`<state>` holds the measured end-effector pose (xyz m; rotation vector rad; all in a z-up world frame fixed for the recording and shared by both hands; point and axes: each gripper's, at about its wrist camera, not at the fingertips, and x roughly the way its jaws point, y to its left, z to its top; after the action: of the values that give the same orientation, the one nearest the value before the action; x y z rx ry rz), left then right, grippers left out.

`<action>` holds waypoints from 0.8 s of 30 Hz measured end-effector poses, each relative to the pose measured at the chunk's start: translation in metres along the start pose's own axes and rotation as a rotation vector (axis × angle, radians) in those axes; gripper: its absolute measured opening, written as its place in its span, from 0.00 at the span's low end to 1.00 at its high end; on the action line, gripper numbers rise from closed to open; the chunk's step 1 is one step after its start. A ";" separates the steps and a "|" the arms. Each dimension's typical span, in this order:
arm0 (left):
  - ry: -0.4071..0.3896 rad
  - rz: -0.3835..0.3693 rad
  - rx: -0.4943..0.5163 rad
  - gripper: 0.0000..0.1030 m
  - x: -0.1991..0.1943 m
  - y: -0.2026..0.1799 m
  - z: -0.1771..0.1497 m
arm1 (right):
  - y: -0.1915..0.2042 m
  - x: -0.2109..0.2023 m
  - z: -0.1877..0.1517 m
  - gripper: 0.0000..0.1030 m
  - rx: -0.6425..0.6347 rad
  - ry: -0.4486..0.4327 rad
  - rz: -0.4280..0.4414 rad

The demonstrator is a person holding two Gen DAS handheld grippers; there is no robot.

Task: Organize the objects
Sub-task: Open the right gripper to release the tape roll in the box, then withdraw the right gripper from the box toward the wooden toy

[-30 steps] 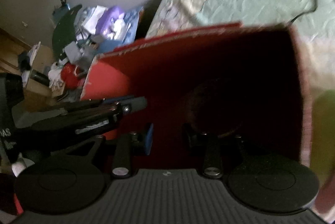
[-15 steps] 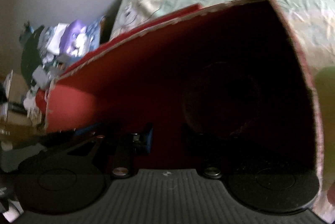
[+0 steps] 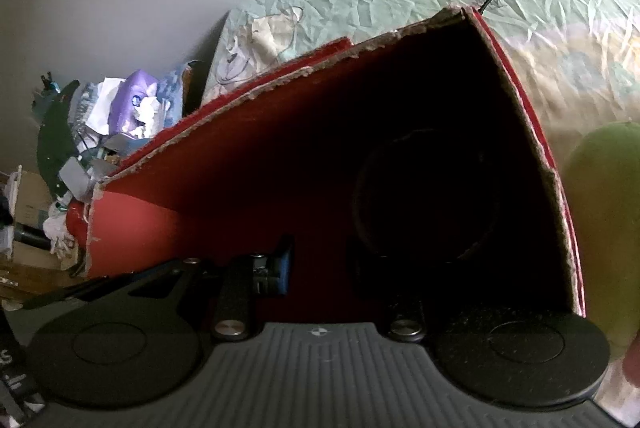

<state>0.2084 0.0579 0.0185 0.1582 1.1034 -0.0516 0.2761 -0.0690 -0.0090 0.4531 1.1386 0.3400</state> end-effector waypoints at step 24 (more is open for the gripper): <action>-0.110 0.165 0.008 0.54 -0.087 -0.020 -0.045 | 0.012 -0.087 -0.052 0.31 -0.220 -0.113 0.194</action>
<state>0.1263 0.0417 0.0744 0.2497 0.9776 0.0820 0.1945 -0.0916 0.0476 0.3841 0.9374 0.5951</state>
